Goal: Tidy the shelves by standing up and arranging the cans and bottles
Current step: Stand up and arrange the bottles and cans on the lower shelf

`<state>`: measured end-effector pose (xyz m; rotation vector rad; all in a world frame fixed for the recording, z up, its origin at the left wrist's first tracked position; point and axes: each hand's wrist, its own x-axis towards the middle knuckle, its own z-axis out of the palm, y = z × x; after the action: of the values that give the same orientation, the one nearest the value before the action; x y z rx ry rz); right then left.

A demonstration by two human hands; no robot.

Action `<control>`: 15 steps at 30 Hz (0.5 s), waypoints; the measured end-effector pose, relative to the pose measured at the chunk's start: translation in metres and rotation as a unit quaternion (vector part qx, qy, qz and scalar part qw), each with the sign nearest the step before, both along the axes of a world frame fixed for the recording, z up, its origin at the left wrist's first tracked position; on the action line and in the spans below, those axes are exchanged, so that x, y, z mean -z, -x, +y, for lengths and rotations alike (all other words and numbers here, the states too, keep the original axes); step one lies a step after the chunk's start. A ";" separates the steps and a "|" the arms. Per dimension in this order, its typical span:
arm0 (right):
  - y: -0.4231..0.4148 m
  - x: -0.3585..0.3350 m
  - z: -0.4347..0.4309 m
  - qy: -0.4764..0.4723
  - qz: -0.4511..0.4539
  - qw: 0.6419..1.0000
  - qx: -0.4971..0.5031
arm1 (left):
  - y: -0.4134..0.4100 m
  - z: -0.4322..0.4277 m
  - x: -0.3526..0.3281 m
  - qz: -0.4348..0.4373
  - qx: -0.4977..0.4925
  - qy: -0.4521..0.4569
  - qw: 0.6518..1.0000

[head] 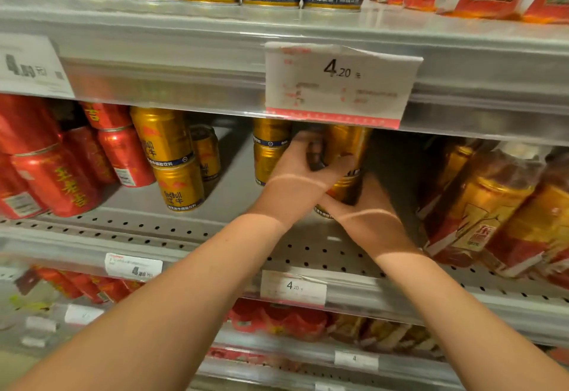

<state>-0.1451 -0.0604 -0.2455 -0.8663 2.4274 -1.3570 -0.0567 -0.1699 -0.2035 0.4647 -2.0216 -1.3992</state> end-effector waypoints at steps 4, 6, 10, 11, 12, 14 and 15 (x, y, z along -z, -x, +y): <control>0.008 -0.002 0.010 0.006 -0.004 0.999 -0.052 | -0.007 -0.003 0.000 -0.005 0.002 0.027 1.000; 0.014 -0.002 0.016 -0.001 -0.013 0.995 -0.095 | -0.017 -0.010 0.000 -0.019 0.027 0.025 0.999; 0.015 0.004 0.020 0.011 -0.056 0.990 -0.128 | -0.033 -0.013 0.003 -0.036 0.044 0.042 0.997; 0.014 0.004 0.019 0.017 -0.062 0.990 -0.126 | -0.034 -0.010 0.003 -0.042 0.039 0.043 0.997; 0.012 0.004 0.019 0.019 -0.063 0.990 -0.126 | -0.034 -0.008 0.002 -0.047 0.035 0.042 0.997; 0.010 0.004 0.019 0.025 -0.057 0.989 -0.131 | -0.033 -0.006 0.000 -0.050 0.039 0.029 0.998; 0.009 0.004 0.020 0.027 -0.053 0.989 -0.135 | -0.032 -0.006 -0.002 -0.049 0.042 0.020 0.998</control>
<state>-0.1545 -0.0402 -0.2499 -1.0619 2.1131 -1.3337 -0.0245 -0.1755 -0.2013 0.4430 -2.1660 -1.4067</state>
